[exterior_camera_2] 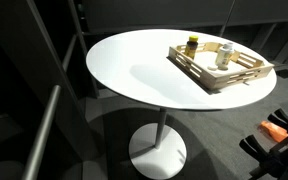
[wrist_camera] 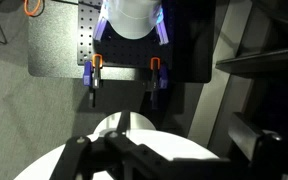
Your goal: Pick up the white lid and put it on the white medicine bottle
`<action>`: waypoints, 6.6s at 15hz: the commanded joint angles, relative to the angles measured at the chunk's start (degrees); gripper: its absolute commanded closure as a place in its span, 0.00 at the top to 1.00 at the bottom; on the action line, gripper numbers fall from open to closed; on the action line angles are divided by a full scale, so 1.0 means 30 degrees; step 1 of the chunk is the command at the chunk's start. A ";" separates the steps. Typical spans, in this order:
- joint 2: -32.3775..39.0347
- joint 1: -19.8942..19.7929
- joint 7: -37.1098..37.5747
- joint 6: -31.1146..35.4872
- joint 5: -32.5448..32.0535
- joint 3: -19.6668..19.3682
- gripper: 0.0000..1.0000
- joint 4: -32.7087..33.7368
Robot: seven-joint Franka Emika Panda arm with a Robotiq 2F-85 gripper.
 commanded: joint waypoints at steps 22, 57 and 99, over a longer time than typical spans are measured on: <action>0.5750 -0.0848 0.2346 0.6238 -0.1272 0.1362 1.00 0.0616; 1.4827 -0.0887 0.6090 1.8486 -0.0513 0.0779 1.00 0.0205; 2.3131 0.0335 0.5786 2.0725 0.0647 0.0561 0.81 0.5148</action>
